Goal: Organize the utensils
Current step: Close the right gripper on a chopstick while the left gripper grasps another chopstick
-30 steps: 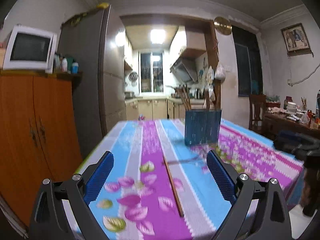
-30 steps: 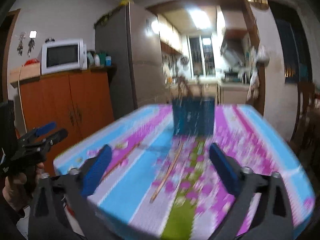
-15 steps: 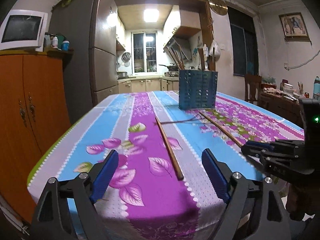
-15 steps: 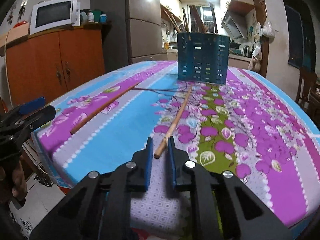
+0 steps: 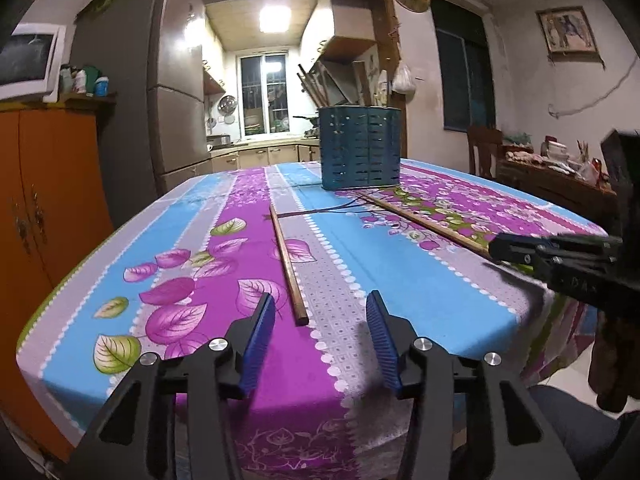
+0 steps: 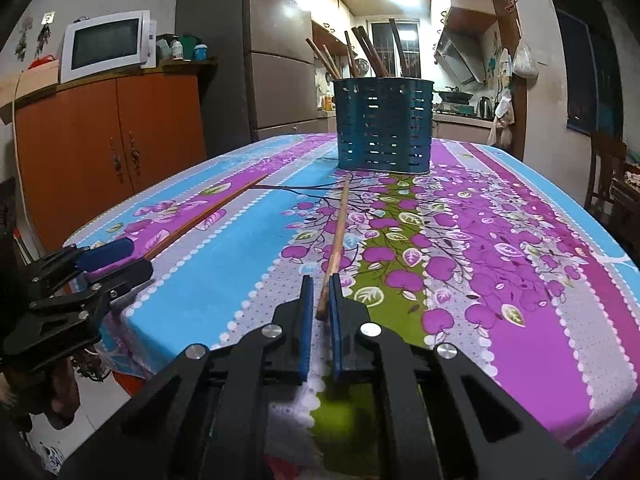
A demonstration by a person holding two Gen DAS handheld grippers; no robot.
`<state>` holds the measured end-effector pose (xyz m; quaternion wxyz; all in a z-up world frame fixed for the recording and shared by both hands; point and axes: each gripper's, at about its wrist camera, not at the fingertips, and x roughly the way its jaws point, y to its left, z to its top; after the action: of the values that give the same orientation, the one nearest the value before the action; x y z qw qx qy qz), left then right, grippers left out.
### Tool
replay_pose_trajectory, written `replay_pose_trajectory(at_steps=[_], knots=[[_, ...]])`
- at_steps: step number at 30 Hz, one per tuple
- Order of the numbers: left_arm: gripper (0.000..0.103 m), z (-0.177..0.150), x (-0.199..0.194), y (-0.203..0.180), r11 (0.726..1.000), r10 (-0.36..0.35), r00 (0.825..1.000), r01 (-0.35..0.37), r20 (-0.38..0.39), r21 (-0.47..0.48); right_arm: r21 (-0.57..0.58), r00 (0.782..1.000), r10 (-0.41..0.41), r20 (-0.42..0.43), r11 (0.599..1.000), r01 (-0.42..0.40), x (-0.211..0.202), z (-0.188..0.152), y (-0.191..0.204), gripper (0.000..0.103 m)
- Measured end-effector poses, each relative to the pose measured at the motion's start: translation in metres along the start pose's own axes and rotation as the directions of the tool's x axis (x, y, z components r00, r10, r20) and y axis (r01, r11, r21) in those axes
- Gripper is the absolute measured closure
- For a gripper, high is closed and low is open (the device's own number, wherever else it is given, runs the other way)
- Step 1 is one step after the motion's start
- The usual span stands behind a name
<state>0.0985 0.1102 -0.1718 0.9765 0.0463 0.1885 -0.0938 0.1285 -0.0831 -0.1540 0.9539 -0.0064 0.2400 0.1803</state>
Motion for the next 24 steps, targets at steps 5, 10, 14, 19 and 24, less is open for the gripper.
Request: replay_pose_trajectory(at_steps=[5,10,14,19,24], knots=[[0.068,0.002,0.007,0.004,1.0,0.005,1.0,-0.005,0.0,-0.024,-0.007,1.0,-0.001,0.008,1.0,0.001,0.003,-0.003,0.003,0.096],[0.074,0.0,0.016,0.001,1.0,0.006,1.0,-0.006,0.006,-0.028,-0.008,1.0,-0.017,0.012,1.0,0.017,0.005,-0.003,0.004,0.096],[0.074,-0.001,0.018,0.001,0.999,0.012,1.0,-0.012,0.016,-0.032,-0.006,1.0,-0.013,0.013,1.0,0.013,0.007,-0.002,0.002,0.096],[0.074,-0.001,0.02,0.001,0.999,0.015,1.0,-0.014,0.026,-0.042,-0.005,1.0,-0.011,0.014,1.0,0.011,0.008,-0.001,0.002,0.096],[0.081,-0.004,0.018,0.001,0.998,0.035,0.999,-0.033,0.041,-0.046,-0.01,1.0,-0.011,0.012,1.0,0.011,0.009,-0.001,0.001,0.096]])
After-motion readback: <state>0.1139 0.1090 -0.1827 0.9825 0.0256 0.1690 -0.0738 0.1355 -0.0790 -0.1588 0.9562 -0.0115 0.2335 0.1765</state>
